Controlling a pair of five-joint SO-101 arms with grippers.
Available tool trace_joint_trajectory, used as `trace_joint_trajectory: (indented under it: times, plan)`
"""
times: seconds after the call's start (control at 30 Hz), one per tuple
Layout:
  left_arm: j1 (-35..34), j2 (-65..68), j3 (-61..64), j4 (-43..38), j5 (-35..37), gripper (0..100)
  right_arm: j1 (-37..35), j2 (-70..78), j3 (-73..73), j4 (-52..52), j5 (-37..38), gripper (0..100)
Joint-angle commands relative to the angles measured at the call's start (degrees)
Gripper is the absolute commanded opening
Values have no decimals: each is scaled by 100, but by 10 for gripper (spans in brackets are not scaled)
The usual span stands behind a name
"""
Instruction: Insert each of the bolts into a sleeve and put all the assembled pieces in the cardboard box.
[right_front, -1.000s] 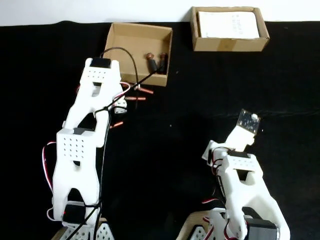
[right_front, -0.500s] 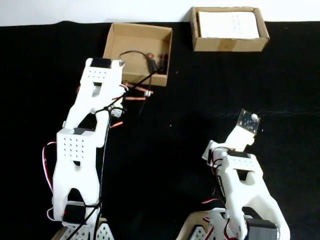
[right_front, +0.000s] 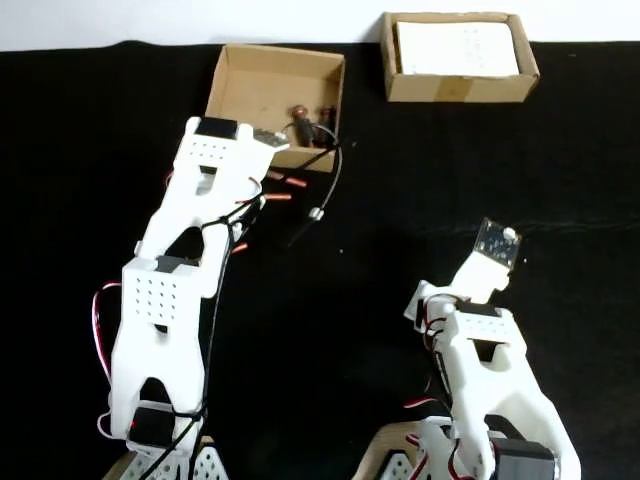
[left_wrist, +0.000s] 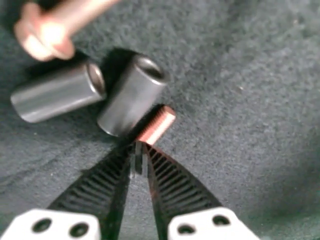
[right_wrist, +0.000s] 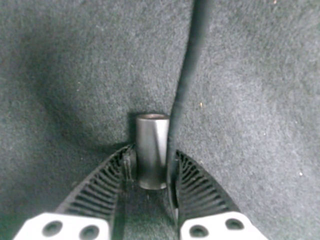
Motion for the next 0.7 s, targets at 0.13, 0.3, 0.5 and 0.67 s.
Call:
trace_joint_trajectory:
  times: [0.13, 0.3, 0.5, 0.67]
  plan:
    - [136, -1314, 892, 44, -18, 8, 48, -22, 48, -84, -35, 6]
    - [145, -2554, 1982, 18, 580, 9, 48, -22, 48, -84, -35, 6]
    - [136, -3811, 2809, 9, 2505, 10, 48, -31, 57, -84, -35, 6]
    - [136, -4040, 3169, 9, 4527, 61, 48, -40, 57, -57, -35, 6]
